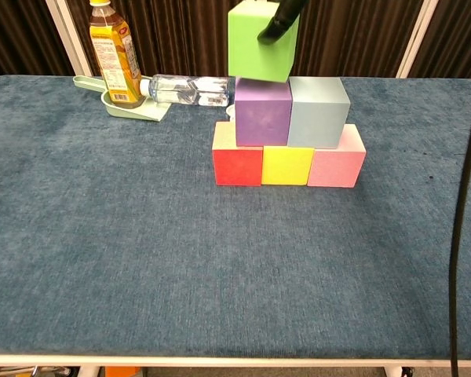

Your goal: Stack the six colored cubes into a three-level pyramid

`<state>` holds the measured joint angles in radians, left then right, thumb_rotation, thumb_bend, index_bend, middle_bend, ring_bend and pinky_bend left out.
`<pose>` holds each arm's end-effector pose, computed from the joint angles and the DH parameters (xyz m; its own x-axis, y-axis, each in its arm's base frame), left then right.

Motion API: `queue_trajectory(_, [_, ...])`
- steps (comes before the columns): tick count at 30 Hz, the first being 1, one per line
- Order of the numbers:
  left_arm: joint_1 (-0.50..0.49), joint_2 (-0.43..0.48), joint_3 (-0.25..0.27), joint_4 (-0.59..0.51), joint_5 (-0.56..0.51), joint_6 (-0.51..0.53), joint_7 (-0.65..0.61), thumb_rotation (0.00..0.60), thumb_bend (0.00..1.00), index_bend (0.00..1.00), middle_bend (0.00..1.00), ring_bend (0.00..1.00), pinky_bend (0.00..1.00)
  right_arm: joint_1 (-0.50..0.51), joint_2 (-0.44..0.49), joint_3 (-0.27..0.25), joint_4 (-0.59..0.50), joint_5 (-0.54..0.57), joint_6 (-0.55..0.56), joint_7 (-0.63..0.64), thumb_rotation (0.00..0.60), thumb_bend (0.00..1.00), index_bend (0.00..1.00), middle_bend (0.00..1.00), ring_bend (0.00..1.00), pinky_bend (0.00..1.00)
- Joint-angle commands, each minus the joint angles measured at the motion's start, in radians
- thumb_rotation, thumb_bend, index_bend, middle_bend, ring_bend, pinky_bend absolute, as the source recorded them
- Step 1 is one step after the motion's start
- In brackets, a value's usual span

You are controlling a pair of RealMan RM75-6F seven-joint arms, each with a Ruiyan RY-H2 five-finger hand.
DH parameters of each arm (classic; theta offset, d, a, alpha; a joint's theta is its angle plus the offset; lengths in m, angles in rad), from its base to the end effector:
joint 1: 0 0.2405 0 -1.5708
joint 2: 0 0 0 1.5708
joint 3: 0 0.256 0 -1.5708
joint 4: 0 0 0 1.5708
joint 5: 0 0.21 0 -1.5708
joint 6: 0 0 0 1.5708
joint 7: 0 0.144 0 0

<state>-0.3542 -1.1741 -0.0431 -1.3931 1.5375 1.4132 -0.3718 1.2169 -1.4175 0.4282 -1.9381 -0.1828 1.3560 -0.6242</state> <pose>-0.2888 0.2687 0.1526 0.2129 0.0195 0.9769 0.9435 -0.2638 -0.2003 0.0137 -0.3587 0.0500 0.1679 -0.2776 0.9459 -0.9840 -0.1058 0.1436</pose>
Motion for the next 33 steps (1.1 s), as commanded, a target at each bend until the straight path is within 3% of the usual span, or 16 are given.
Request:
queue_trajectory(1, [-0.001,0.000,-0.001,-0.003,0.001,-0.008,0.002,0.600,0.03,0.14,0.17,0.05,0.25,-0.034,0.042,0.008,-0.039,-0.040,-0.017,0.019,0.600,0.22,0.00,0.45,0.00,0.00])
queue_trajectory(4, [-0.005,-0.005,-0.002,-0.004,-0.002,-0.025,0.009,0.600,0.03,0.14,0.17,0.05,0.25,-0.074,0.091,0.001,-0.054,-0.094,-0.085,0.054,0.600,0.22,0.00,0.47,0.00,0.00])
queue_trajectory(11, [-0.016,-0.018,-0.003,-0.010,-0.005,-0.062,0.031,0.600,0.03,0.14,0.17,0.05,0.25,-0.175,0.189,-0.079,-0.007,-0.374,-0.307,0.180,0.600,0.22,0.00,0.47,0.00,0.00])
queue_trajectory(16, [-0.020,-0.026,-0.004,-0.013,-0.008,-0.080,0.046,0.600,0.03,0.14,0.17,0.05,0.25,-0.219,0.198,-0.131,0.043,-0.529,-0.338,0.222,0.600,0.21,0.00,0.47,0.00,0.00])
queue_trajectory(24, [-0.022,-0.031,-0.008,-0.013,-0.008,-0.091,0.047,0.600,0.03,0.14,0.17,0.05,0.25,-0.256,0.152,-0.159,0.081,-0.586,-0.308,0.259,0.600,0.21,0.00,0.47,0.00,0.00])
queue_trajectory(33, [-0.019,-0.023,-0.008,-0.013,-0.004,-0.092,0.029,0.600,0.03,0.14,0.17,0.05,0.25,-0.263,0.136,-0.152,0.083,-0.590,-0.306,0.263,0.600,0.21,0.00,0.47,0.00,0.00])
